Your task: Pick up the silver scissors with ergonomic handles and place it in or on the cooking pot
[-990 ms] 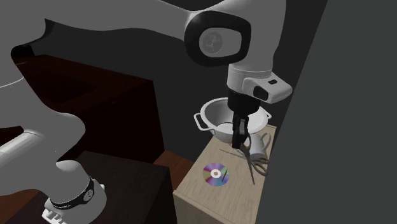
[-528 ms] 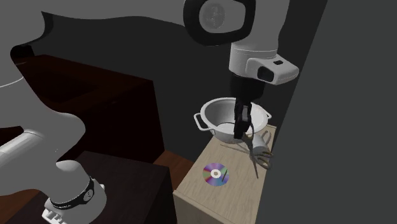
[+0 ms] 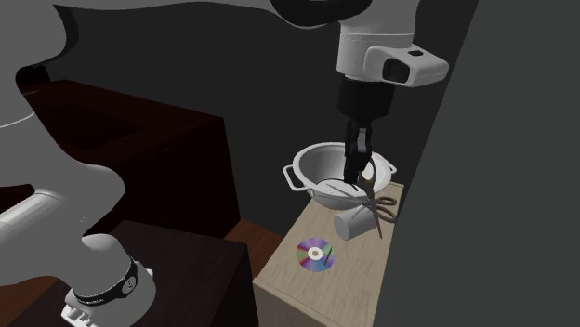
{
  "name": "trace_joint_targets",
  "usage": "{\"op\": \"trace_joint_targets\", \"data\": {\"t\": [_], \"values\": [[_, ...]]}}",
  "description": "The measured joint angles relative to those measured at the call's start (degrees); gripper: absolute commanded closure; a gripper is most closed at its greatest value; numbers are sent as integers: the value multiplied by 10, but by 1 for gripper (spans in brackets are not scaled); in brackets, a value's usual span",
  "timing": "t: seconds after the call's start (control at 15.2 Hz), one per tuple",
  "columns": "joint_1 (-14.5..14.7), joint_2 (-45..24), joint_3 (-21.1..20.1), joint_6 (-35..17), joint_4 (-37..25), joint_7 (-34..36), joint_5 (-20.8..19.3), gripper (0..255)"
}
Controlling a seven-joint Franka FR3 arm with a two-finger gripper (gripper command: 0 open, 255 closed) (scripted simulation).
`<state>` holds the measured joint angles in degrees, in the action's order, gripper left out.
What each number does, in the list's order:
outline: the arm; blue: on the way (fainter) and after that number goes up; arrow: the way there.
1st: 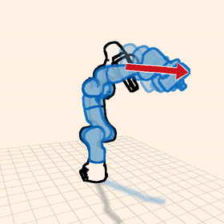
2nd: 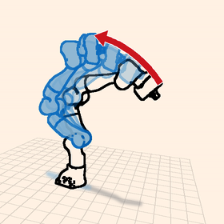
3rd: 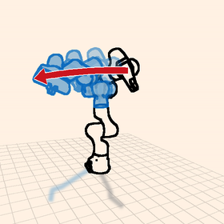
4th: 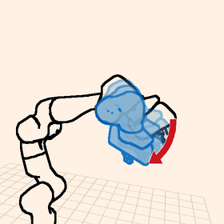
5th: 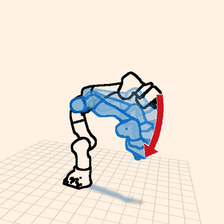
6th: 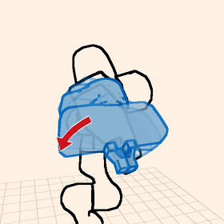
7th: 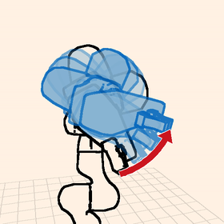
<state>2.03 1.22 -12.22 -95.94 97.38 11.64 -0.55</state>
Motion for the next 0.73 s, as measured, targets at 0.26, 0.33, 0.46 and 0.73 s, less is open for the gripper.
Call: {"op": "trace_joint_targets", "data": {"t": [0.26,0.33,0.46,0.73], "values": [[1,-9,-1,32,-41,2,-2,255],[1,-9,-1,37,-46,1,-2,255],[10,-17,-10,49,-64,19,-3,255],[37,-39,-35,75,-112,70,-10,255]]}}
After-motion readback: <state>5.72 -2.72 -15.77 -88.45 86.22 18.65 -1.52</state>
